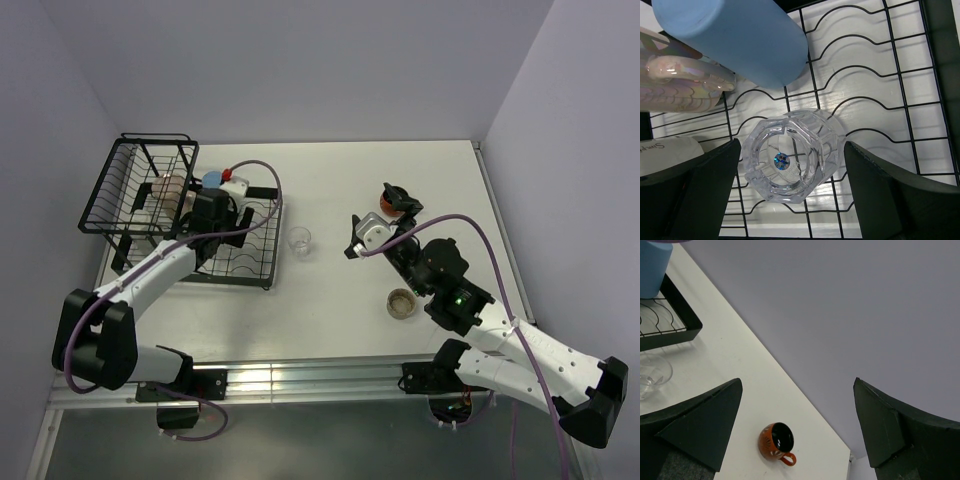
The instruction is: Load the cups into the dish rack
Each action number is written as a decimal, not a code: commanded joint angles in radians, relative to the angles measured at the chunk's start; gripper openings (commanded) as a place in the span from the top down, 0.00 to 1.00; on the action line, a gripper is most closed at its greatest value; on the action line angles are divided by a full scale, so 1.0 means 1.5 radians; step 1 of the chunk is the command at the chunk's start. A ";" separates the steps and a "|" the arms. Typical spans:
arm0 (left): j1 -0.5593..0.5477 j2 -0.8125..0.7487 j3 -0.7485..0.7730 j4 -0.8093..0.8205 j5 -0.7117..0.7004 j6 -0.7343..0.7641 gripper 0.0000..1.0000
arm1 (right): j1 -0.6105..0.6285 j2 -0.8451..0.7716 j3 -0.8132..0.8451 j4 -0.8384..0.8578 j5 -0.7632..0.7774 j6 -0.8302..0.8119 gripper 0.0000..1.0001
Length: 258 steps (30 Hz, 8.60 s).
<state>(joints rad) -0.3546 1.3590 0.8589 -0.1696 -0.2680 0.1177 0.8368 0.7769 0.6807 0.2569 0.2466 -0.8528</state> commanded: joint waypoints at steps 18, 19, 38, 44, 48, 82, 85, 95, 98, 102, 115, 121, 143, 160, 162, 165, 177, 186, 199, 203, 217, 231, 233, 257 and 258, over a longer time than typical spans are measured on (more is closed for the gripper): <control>-0.078 0.022 0.054 0.012 -0.127 0.190 0.02 | -0.004 -0.009 0.023 0.014 0.006 0.012 0.00; -0.082 0.020 0.060 0.011 -0.124 0.201 0.02 | -0.004 -0.010 0.023 0.014 0.007 0.014 0.00; -0.142 -0.113 0.189 0.013 0.190 0.036 0.01 | -0.302 0.153 0.183 -0.160 -0.130 0.250 0.00; -0.142 -0.100 0.285 -0.034 0.278 -0.036 0.01 | -0.451 0.379 0.405 -0.360 -0.241 0.356 0.08; -0.142 -0.093 0.313 -0.066 0.313 -0.051 0.01 | -0.489 0.528 0.539 -0.473 -0.276 0.384 0.20; -0.125 -0.040 0.348 -0.151 0.366 -0.068 0.01 | -0.510 0.911 0.727 -0.574 -0.232 0.319 0.51; -0.125 -0.039 0.343 -0.149 0.365 -0.068 0.01 | -0.510 0.897 0.730 -0.580 -0.250 0.316 0.50; -0.123 -0.030 0.349 -0.158 0.378 -0.069 0.01 | -0.510 0.830 0.752 -0.593 -0.255 0.294 0.50; -0.122 -0.026 0.346 -0.159 0.377 -0.072 0.01 | -0.511 0.825 0.754 -0.598 -0.244 0.271 0.50; -0.118 -0.019 0.349 -0.162 0.389 -0.072 0.01 | -0.513 0.842 0.764 -0.607 -0.238 0.262 0.48; -0.104 -0.009 0.353 -0.172 0.397 -0.071 0.01 | -0.519 0.929 0.811 -0.649 -0.205 0.218 0.48; -0.095 -0.004 0.353 -0.171 0.407 -0.099 0.01 | -0.519 0.956 0.812 -0.651 -0.194 0.212 0.49; 0.062 -0.094 0.325 -0.109 0.595 -0.226 0.10 | -0.520 0.783 0.937 -0.670 -0.475 0.476 1.00; 0.100 -0.277 0.234 0.138 0.822 -0.404 0.15 | -0.388 0.462 0.612 0.050 -0.734 1.306 1.00; 0.100 -0.295 0.211 0.207 0.833 -0.436 0.15 | -0.366 0.449 0.602 0.076 -0.731 1.337 1.00; 0.099 -0.299 0.187 0.298 0.853 -0.525 0.15 | -0.321 0.434 0.580 0.114 -0.714 1.361 1.00; 0.041 -0.266 0.224 0.212 0.716 -0.482 0.17 | -0.203 0.430 0.548 0.102 -0.668 1.370 1.00; -0.008 -0.233 0.259 0.149 0.611 -0.463 0.19 | -0.175 0.453 0.574 0.110 -0.664 1.366 1.00; -0.039 -0.208 0.265 0.208 0.664 -0.484 0.36 | -0.159 0.467 0.564 0.106 -0.658 1.358 1.00; -0.044 -0.213 0.260 0.222 0.675 -0.485 0.39 | -0.158 0.471 0.561 0.114 -0.663 1.362 1.00; -0.046 -0.205 0.268 0.244 0.671 -0.523 0.97 | -0.146 0.486 0.570 0.111 -0.670 1.355 1.00; 0.007 -0.246 0.244 0.281 0.663 -0.599 1.00 | -0.167 0.499 0.576 0.054 -0.652 1.324 0.42; 0.031 -0.252 0.246 0.268 0.661 -0.605 1.00 | -0.174 0.503 0.586 0.037 -0.648 1.312 0.39; 0.301 -0.037 0.641 -0.430 0.272 -0.279 1.00 | -0.383 0.465 0.636 -0.288 -0.644 0.917 0.18; 0.308 -0.015 0.648 -0.448 0.261 -0.275 1.00 | -0.386 0.465 0.636 -0.294 -0.647 0.907 0.18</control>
<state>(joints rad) 0.0769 1.2915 1.7428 -0.7422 0.2035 -0.3561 0.2718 1.5276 1.5890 -0.1444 -0.7200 0.6136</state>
